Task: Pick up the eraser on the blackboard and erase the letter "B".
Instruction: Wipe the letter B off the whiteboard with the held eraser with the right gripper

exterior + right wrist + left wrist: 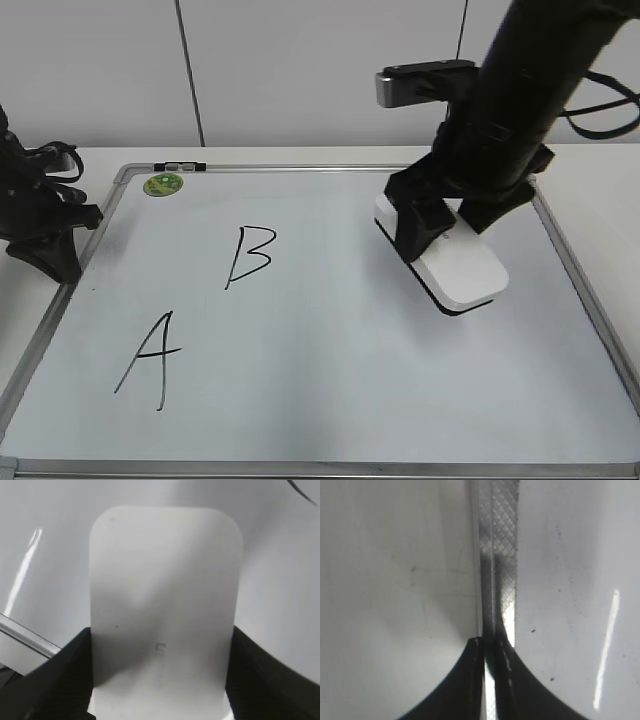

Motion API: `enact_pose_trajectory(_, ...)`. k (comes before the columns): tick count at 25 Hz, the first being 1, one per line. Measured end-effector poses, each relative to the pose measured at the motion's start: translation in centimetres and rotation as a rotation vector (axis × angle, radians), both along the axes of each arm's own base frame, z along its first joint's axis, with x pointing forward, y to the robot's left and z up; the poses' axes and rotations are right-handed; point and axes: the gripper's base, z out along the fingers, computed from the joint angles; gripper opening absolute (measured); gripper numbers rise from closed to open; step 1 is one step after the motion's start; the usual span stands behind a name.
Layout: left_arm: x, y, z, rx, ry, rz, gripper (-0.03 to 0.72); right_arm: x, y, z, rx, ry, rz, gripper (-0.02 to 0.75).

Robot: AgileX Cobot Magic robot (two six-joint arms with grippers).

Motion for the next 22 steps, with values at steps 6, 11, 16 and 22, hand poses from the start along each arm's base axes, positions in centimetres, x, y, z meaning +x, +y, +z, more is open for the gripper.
enact_pose_trajectory(6,0.0,0.0,0.0,-0.003,0.000,0.002,0.011,3.6,4.1,-1.3,-0.014,0.024,0.064,0.542)
enact_pose_trajectory(11,0.0,0.0,0.0,-0.005,0.002,0.003,0.011,6.3,7.6,-2.8,0.002,-0.008,0.107,0.542)
enact_pose_trajectory(16,0.0,-0.1,0.0,-0.007,0.004,0.004,0.011,8.7,10.3,-5.4,0.010,-0.023,0.130,0.542)
enact_pose_trajectory(22,0.0,-0.1,0.0,-0.007,0.004,0.004,0.011,10.7,12.4,-7.9,0.024,-0.048,0.146,0.542)
